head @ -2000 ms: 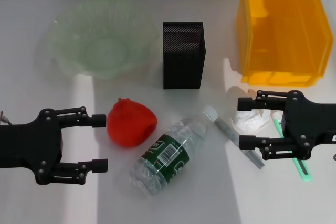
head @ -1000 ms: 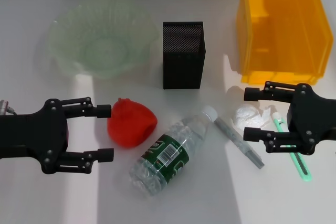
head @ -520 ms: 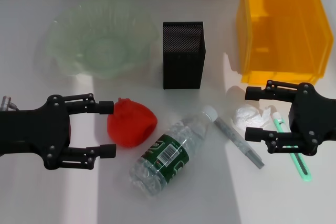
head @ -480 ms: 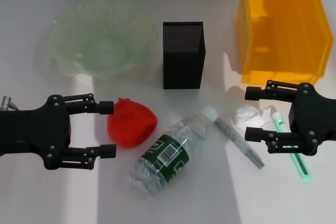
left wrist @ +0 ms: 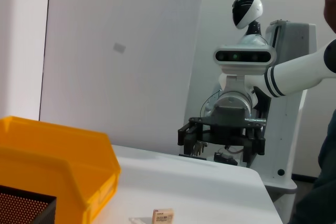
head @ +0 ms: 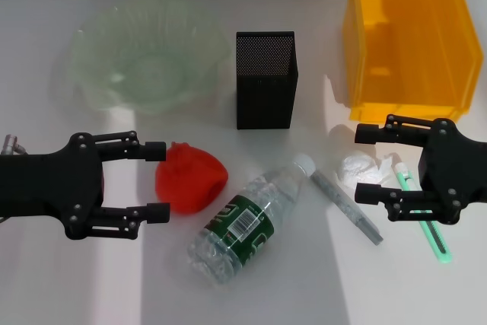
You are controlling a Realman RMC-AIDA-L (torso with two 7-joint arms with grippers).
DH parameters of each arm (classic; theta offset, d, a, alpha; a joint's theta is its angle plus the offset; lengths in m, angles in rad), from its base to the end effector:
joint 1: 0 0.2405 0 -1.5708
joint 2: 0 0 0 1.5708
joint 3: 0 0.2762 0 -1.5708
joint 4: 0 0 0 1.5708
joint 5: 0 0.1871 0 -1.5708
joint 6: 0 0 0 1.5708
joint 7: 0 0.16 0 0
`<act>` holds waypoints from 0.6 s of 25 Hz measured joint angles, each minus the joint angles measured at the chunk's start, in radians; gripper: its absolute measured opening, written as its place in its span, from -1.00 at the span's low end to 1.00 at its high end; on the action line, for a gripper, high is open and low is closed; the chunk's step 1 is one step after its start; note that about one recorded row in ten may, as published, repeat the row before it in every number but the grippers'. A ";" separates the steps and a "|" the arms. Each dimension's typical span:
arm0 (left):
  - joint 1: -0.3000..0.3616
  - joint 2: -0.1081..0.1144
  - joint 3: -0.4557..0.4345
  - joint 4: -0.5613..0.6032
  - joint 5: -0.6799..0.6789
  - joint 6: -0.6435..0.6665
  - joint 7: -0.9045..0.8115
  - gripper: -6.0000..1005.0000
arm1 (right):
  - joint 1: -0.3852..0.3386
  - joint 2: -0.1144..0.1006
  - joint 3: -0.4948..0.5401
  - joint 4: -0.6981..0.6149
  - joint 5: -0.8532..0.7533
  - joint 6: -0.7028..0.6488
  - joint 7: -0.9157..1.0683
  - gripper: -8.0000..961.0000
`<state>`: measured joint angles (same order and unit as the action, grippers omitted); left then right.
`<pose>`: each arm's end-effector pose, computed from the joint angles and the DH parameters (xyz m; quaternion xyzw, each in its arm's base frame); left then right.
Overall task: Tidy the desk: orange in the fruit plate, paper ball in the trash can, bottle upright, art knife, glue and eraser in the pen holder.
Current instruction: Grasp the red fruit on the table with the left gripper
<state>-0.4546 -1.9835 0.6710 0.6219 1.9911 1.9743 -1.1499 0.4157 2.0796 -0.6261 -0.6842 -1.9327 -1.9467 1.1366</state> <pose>-0.2631 0.2621 0.0156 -0.9501 -0.0883 -0.2988 0.0178 0.2499 0.2594 -0.0014 -0.9322 0.0865 0.3457 0.0638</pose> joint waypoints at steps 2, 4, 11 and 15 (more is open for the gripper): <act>-0.003 -0.005 0.000 0.019 0.000 -0.002 -0.025 0.59 | 0.000 0.000 0.000 0.000 0.000 0.000 0.000 0.60; -0.009 -0.016 -0.001 0.058 0.001 -0.012 -0.077 0.59 | -0.004 -0.001 0.000 0.000 0.000 0.000 0.000 0.60; -0.043 -0.054 0.006 0.187 0.011 -0.070 -0.254 0.59 | -0.042 -0.001 0.014 0.000 0.011 0.000 -0.044 0.60; -0.122 -0.080 0.010 0.307 0.124 -0.128 -0.459 0.59 | -0.063 -0.002 0.041 0.005 0.013 0.000 -0.050 0.60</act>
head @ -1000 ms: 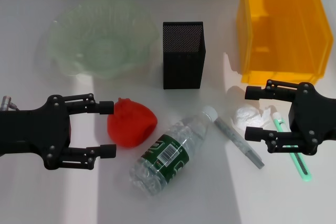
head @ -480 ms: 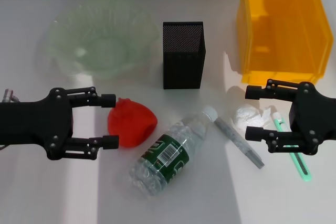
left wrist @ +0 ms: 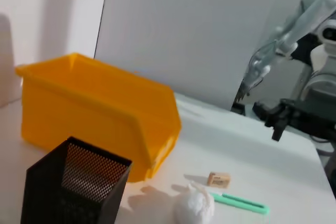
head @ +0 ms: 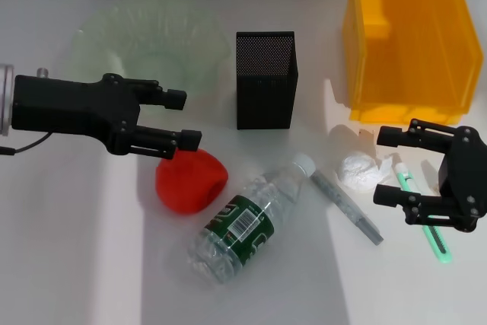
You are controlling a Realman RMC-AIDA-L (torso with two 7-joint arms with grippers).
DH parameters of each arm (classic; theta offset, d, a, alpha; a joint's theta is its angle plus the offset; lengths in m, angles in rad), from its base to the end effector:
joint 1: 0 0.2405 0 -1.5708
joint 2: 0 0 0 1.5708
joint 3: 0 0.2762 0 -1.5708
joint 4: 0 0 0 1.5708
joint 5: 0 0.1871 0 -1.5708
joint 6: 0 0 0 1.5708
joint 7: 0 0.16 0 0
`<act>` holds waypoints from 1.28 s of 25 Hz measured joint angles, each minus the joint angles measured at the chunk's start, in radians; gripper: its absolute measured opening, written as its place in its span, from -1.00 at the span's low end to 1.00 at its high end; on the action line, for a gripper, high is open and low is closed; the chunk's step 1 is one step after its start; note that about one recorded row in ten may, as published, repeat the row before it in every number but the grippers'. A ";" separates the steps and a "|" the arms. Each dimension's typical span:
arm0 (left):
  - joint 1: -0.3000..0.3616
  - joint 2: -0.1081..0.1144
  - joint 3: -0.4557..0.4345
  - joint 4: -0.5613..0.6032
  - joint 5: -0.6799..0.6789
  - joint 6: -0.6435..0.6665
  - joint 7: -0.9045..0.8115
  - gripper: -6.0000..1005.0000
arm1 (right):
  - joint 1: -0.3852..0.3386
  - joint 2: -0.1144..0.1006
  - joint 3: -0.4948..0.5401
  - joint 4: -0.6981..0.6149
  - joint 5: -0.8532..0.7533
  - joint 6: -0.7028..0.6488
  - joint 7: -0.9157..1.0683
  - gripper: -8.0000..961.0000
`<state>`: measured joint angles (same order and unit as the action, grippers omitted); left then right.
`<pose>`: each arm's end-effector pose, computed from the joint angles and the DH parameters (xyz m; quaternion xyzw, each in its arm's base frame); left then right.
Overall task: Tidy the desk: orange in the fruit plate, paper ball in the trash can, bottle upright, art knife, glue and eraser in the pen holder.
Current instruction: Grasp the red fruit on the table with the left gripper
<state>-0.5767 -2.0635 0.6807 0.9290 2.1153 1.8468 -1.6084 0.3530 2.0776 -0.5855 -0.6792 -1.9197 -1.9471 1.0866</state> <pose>-0.2236 0.3180 0.0120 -0.9636 -0.1797 -0.1944 0.0363 0.2670 0.2467 0.0048 -0.9248 0.0961 0.3530 0.1047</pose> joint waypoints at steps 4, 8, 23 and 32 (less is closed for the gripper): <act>-0.066 0.003 0.049 0.045 0.104 -0.013 -0.166 0.59 | -0.015 -0.001 0.013 0.000 0.000 0.000 -0.002 0.60; -0.100 -0.001 0.138 0.128 0.204 -0.033 -0.324 0.58 | -0.023 -0.001 0.022 -0.002 0.001 -0.002 -0.002 0.60; -0.082 -0.005 0.274 0.140 0.271 -0.163 -0.404 0.52 | -0.036 -0.001 0.037 0.005 0.001 -0.027 -0.026 0.60; -0.054 -0.008 0.391 0.125 0.270 -0.250 -0.403 0.49 | -0.035 -0.001 0.038 0.004 0.001 -0.036 -0.027 0.60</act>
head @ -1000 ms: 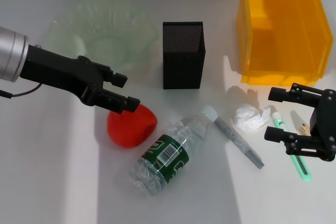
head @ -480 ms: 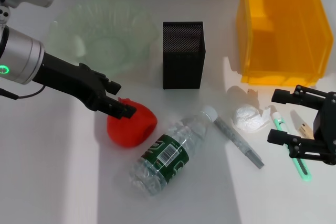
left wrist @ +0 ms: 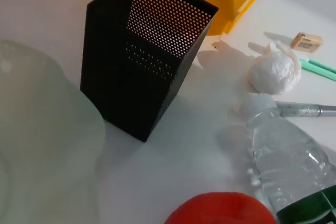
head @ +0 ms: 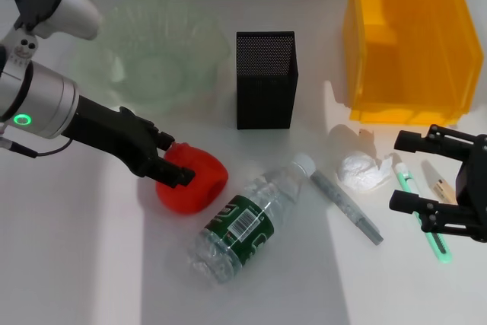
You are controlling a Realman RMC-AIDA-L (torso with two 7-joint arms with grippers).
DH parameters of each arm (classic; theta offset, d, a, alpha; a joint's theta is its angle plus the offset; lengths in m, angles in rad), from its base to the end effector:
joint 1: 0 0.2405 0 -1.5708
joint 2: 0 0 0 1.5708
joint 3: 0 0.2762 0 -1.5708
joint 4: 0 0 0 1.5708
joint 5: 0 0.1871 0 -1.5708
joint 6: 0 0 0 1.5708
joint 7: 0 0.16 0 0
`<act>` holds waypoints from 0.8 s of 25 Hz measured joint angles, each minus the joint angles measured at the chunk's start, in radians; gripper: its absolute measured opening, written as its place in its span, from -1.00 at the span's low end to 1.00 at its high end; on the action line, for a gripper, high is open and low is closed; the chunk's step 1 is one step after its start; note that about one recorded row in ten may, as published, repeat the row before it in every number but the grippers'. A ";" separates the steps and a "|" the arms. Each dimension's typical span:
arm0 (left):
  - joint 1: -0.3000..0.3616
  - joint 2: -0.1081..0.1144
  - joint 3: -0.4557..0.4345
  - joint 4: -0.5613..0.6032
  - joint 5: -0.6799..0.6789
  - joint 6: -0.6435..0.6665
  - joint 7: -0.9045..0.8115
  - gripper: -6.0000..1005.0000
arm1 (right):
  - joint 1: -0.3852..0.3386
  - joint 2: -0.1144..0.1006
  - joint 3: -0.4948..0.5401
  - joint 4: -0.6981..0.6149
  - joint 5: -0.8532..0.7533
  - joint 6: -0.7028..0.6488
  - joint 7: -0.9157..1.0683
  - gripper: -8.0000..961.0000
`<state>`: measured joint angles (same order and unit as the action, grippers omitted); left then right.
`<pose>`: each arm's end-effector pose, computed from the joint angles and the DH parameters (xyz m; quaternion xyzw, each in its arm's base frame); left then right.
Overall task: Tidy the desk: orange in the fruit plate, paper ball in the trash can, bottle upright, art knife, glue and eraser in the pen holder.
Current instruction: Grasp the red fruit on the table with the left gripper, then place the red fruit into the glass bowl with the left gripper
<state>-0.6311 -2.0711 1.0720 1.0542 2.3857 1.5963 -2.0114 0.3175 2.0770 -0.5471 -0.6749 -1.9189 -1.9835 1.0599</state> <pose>-0.2293 0.3431 -0.0258 -0.9640 -0.2523 0.0558 0.0630 0.2742 0.2346 0.0104 -0.9178 0.0983 0.3658 0.1190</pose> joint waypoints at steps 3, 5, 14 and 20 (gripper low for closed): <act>0.004 -0.001 0.016 -0.006 -0.001 -0.031 -0.001 0.48 | 0.000 0.000 0.000 0.000 0.000 0.000 0.000 0.60; 0.005 -0.001 0.016 -0.019 -0.002 -0.050 0.000 0.47 | -0.001 0.000 0.000 0.000 0.000 0.000 0.000 0.60; 0.009 0.001 0.010 -0.041 -0.003 -0.064 0.011 0.05 | -0.012 0.002 -0.001 0.001 0.000 -0.002 0.000 0.60; 0.012 0.004 0.000 -0.039 -0.062 -0.014 0.019 -0.28 | -0.012 0.003 -0.001 0.005 0.000 -0.002 0.000 0.60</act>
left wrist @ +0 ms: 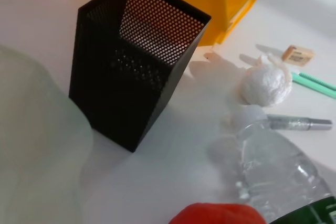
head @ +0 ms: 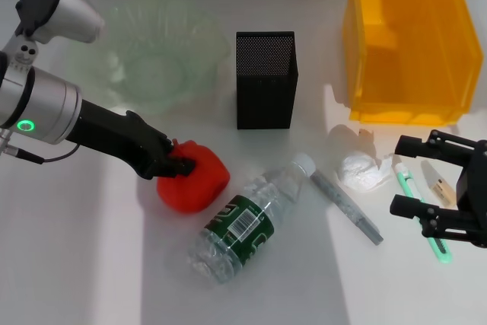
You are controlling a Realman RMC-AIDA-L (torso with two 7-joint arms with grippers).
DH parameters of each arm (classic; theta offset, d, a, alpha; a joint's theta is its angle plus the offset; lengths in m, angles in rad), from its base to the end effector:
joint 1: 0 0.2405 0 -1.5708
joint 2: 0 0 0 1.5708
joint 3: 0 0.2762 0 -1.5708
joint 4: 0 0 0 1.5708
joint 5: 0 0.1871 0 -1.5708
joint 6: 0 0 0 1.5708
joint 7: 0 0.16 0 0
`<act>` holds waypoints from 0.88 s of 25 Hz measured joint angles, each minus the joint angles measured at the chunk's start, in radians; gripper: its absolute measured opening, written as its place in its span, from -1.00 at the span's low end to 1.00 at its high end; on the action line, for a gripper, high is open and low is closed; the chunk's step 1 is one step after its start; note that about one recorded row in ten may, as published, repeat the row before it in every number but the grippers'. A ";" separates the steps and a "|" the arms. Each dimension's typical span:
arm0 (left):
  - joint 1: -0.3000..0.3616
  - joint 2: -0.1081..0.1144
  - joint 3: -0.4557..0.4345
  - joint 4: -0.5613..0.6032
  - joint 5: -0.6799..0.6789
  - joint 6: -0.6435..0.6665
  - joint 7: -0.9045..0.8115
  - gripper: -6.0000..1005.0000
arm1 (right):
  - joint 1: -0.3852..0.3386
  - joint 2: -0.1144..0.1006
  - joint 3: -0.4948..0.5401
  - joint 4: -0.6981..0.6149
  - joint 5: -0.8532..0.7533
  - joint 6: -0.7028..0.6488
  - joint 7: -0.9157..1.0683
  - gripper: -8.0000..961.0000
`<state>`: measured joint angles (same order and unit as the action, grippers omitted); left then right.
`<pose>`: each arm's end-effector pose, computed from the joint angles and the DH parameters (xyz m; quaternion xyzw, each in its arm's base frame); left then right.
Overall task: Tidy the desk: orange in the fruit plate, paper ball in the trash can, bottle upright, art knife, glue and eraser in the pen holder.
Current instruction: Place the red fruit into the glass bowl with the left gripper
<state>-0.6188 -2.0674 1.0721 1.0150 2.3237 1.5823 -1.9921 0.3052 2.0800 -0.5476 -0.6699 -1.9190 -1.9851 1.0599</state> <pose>-0.2299 0.3397 -0.0302 -0.9635 -0.2610 0.0276 0.0522 0.2762 0.2305 0.0088 -0.9161 0.1057 0.3681 0.1189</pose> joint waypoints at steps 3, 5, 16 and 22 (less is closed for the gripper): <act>0.003 0.003 -0.049 0.002 -0.038 0.040 0.035 -0.42 | -0.001 0.000 0.000 0.008 0.000 0.000 0.000 0.60; 0.003 0.003 -0.092 0.004 -0.061 0.058 0.055 -0.50 | -0.002 0.000 0.000 0.011 0.000 0.000 0.000 0.60; -0.012 0.005 -0.332 0.006 -0.239 -0.066 0.170 -0.69 | -0.027 0.000 0.046 0.017 0.000 -0.049 -0.018 0.60; -0.049 0.002 -0.216 -0.047 -0.240 -0.345 0.149 -0.77 | -0.036 0.000 0.068 0.028 0.000 -0.069 -0.029 0.60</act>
<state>-0.6682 -2.0649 0.8560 0.9678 2.0841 1.2378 -1.8433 0.2696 2.0804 -0.4796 -0.6419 -1.9190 -2.0544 1.0304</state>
